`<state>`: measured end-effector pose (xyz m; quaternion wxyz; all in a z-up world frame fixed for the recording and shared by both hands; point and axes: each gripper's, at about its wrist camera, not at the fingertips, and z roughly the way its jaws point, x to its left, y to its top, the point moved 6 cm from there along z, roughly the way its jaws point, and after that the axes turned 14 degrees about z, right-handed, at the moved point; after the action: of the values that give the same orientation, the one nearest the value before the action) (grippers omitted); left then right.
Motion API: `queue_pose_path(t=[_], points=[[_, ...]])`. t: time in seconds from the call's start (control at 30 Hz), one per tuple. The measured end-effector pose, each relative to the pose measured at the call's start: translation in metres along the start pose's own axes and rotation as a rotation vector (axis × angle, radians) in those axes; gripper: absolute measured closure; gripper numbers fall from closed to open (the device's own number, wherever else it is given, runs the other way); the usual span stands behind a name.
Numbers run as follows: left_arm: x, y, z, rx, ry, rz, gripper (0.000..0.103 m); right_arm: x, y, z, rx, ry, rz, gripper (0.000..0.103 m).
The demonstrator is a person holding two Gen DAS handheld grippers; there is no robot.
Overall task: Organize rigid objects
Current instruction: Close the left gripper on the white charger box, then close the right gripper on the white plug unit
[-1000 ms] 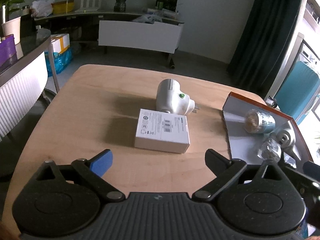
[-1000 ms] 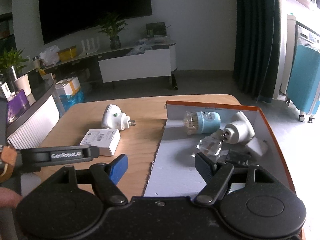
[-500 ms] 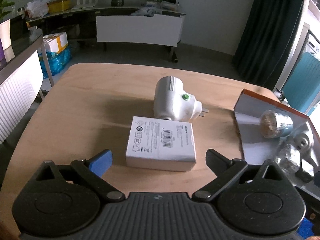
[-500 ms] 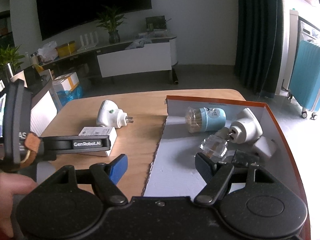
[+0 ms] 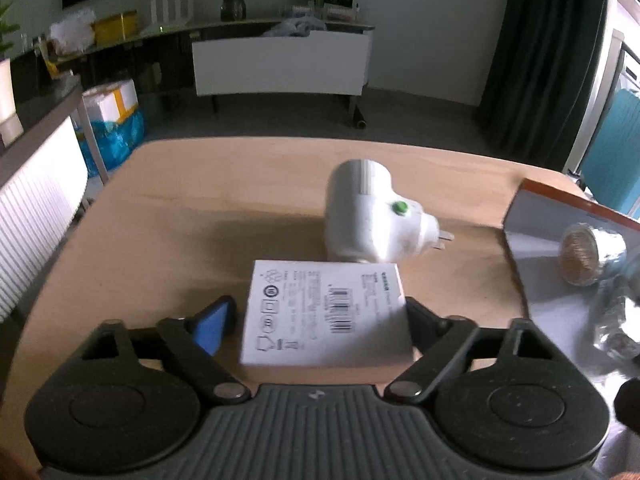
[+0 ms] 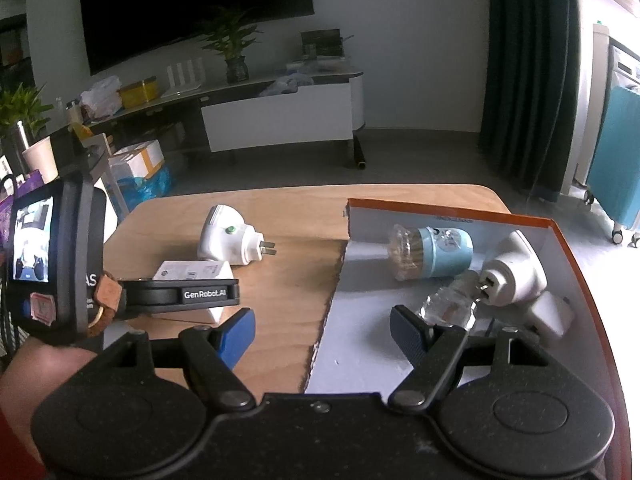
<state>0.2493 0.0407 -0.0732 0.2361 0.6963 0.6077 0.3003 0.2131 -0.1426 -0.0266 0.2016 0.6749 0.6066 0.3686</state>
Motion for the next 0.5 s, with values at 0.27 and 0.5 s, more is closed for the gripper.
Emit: queue_pose_path(t=[0.27,0.5], points=[[0.030,-0.009,-0.005,-0.028,0.018,-0.014,0.023,0.023,0.010,0.022,0.025,0.084,-0.097,0.014],[0.048,-0.011,-0.005,-0.049,0.012,-0.011,0.024,0.060,0.019,0.054,0.048,0.212,-0.293,0.011]])
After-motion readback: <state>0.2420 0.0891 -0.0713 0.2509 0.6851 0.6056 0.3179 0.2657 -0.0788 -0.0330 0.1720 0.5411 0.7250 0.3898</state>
